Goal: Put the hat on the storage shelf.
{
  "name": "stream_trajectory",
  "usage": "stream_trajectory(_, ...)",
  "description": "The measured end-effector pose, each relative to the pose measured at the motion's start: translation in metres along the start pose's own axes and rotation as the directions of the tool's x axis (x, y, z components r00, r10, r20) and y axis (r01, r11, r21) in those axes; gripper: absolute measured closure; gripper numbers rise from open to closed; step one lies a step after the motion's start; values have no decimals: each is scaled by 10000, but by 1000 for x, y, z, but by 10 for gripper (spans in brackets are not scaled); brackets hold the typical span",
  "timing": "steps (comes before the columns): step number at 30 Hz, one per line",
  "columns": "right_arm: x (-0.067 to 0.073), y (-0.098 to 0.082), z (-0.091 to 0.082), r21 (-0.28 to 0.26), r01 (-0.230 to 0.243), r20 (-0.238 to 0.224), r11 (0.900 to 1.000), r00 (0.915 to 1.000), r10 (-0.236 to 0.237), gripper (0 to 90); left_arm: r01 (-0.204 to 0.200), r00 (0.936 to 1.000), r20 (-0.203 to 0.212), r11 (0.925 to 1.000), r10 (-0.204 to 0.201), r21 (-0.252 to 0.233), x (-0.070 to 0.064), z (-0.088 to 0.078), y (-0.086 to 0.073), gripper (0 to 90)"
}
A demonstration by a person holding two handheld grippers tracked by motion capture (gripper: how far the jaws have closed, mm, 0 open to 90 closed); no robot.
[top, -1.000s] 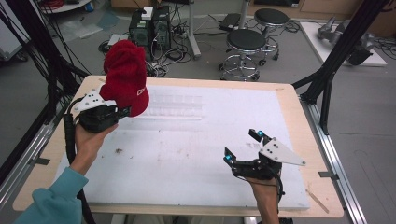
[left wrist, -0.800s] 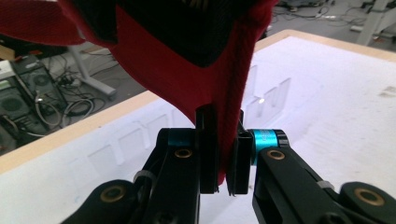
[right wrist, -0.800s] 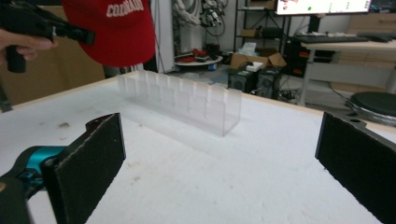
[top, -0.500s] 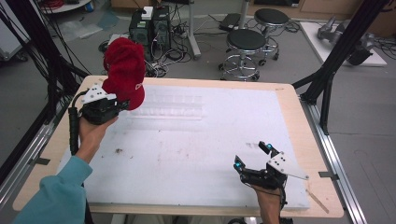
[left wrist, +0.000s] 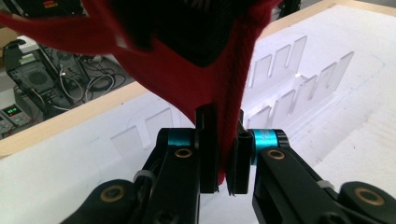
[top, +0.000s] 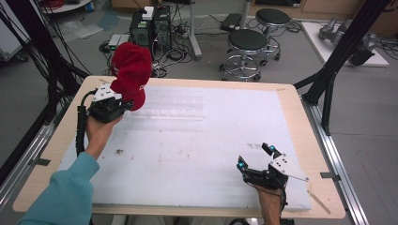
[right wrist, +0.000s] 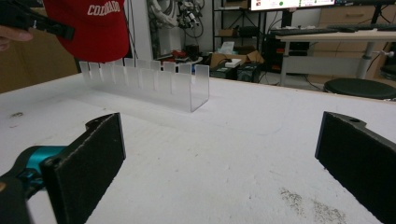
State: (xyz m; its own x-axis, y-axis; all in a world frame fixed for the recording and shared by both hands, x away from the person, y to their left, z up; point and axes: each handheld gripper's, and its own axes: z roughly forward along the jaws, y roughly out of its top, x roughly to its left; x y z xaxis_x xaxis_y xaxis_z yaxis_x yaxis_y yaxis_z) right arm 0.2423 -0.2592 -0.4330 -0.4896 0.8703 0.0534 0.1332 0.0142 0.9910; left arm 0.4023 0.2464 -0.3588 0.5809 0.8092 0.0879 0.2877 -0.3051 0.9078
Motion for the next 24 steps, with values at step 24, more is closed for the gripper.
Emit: stream_trajectory(24, -4, -17, 8, 70, -241, -87, 9997, 9997, 242, 4, 594, 9981, 174, 9978, -599, 278, 3, 16, -17, 853)
